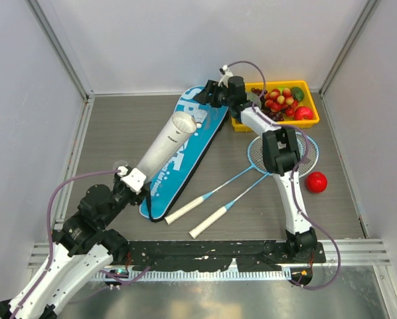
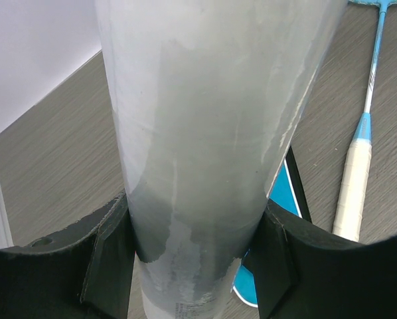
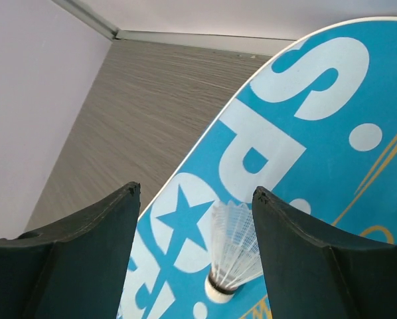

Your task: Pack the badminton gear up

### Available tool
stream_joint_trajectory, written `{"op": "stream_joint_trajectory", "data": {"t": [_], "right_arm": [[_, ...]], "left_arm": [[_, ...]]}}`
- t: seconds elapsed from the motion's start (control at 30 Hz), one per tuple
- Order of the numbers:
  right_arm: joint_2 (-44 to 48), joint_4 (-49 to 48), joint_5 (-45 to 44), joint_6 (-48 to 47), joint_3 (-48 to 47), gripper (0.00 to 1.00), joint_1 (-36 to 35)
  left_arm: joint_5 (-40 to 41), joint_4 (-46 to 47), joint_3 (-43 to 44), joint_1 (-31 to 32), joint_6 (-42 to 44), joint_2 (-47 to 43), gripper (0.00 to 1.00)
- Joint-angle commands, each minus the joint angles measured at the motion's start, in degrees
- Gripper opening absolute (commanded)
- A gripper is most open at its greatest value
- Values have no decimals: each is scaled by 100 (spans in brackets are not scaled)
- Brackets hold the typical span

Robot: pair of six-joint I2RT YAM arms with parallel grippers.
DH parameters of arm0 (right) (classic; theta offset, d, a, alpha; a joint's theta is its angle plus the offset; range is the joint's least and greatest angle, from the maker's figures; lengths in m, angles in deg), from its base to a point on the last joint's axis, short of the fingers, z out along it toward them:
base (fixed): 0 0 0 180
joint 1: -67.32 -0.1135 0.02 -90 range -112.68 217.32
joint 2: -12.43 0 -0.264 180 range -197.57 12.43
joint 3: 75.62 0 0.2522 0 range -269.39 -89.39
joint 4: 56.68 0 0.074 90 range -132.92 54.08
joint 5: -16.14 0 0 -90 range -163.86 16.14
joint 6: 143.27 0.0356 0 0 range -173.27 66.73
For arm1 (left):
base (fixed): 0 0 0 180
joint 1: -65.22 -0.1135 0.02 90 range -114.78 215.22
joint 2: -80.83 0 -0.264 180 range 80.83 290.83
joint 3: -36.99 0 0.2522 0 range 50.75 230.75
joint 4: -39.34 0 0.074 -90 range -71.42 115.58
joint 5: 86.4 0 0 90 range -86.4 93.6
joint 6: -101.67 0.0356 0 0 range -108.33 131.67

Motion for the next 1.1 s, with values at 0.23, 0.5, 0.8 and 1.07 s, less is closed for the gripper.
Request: {"op": "stream_joint_trajectory", "data": {"t": [0.23, 0.5, 0.8, 1.07], "right_arm": [[-178, 1258, -733, -1246, -1132, 72, -426], [7, 1736, -1052, -1697, -921, 72, -470], [463, 2018, -534, -1925, -438, 58, -462], [1184, 1973, -68, -1996, 397, 34, -462]], "left_arm": [[-94, 691, -14, 16, -105, -171, 17], [-173, 700, -14, 16, -123, -189, 17], [-173, 735, -22, 16, -114, -162, 17], [-165, 718, -31, 16, -87, -92, 18]]}}
